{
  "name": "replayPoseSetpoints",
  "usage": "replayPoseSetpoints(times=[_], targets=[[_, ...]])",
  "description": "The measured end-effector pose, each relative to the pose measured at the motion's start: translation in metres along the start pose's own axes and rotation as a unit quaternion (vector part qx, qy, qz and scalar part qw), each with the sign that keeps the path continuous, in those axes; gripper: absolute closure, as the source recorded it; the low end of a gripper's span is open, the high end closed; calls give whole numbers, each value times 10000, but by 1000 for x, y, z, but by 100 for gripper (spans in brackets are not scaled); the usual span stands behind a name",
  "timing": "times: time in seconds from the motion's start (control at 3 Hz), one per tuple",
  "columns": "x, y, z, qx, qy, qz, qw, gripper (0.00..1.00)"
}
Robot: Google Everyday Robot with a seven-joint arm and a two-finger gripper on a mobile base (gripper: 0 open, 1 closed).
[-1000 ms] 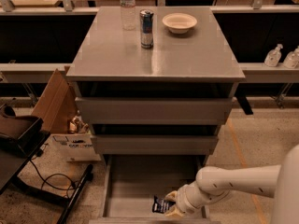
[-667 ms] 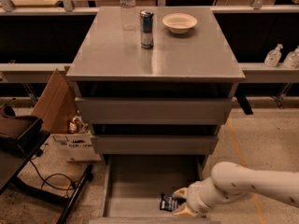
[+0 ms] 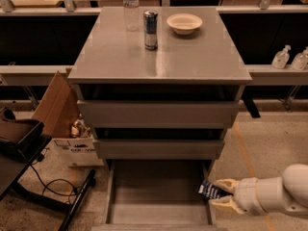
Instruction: Pick rxbar blueberry from bottom drawer and place on counter
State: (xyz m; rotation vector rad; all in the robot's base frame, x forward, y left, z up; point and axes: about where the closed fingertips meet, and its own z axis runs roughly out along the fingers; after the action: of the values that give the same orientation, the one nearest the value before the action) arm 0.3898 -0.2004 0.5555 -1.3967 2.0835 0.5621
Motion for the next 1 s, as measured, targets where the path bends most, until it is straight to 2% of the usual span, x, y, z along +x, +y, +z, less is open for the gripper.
replayPoseSetpoints(times=[0.67, 1.0], targets=[[1, -3, -10, 90, -75, 100, 9999, 100], [-25, -12, -43, 257, -102, 134, 9995, 100]])
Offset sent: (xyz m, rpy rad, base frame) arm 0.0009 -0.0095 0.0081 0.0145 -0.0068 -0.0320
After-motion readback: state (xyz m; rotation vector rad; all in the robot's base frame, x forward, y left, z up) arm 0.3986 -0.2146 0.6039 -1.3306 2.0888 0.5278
